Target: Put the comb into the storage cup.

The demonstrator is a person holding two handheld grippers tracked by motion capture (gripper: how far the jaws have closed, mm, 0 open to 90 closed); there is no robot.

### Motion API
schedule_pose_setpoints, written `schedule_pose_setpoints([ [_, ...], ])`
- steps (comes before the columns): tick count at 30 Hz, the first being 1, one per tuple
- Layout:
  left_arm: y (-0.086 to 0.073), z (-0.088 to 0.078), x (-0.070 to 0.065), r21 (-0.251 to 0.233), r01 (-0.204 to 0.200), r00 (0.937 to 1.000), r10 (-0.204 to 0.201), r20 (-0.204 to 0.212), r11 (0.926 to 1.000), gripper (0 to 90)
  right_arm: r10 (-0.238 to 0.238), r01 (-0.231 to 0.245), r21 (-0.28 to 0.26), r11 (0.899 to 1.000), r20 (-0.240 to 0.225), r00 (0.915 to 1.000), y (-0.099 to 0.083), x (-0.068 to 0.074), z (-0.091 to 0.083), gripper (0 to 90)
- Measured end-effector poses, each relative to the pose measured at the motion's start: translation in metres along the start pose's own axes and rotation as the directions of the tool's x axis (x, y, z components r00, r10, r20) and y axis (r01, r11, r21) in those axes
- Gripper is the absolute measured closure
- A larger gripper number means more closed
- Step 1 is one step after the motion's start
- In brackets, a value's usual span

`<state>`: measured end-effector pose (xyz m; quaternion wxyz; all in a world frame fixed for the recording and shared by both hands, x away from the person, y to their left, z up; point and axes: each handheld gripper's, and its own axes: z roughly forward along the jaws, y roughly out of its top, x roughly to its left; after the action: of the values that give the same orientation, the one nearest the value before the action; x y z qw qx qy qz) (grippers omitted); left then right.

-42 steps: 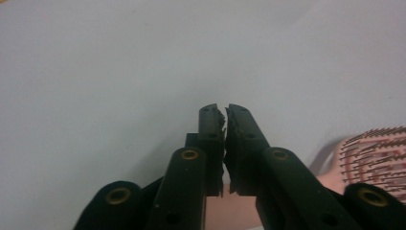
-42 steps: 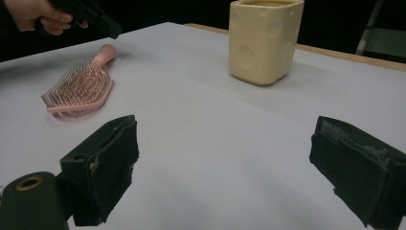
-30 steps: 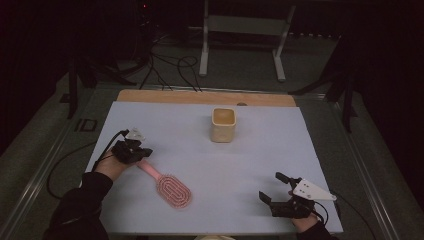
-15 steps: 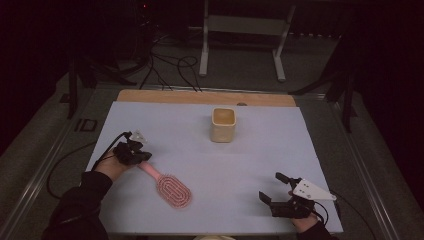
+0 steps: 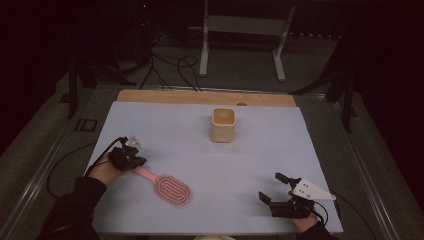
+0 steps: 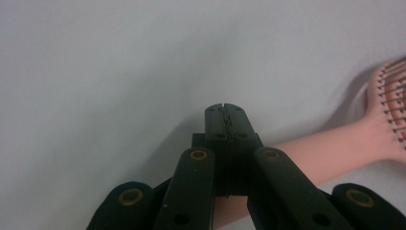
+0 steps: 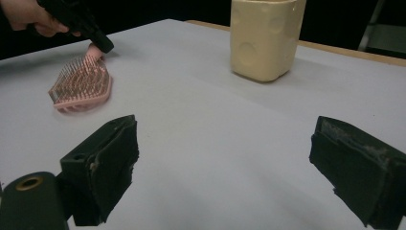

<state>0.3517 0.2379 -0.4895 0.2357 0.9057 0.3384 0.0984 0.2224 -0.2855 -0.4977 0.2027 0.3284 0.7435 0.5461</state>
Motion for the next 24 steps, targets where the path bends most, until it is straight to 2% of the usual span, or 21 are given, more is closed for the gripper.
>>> schedule_pose_setpoints([
  [8, -0.015, -0.007, -0.002, 0.009, 0.019, 0.9998, -0.019, 0.002, 0.9998, 90.0, -0.001, 0.001, -0.001, 1.0, -0.004, 1.0, 0.0, 0.001, 0.001, 9.0],
  [24, -0.036, -0.018, -0.013, 0.047, 0.007, 1.0, -0.007, -0.001, 0.9989, 90.0, -0.006, 0.006, 0.004, 1.0, -0.005, 1.0, 0.001, 0.002, 0.001, 9.0],
])
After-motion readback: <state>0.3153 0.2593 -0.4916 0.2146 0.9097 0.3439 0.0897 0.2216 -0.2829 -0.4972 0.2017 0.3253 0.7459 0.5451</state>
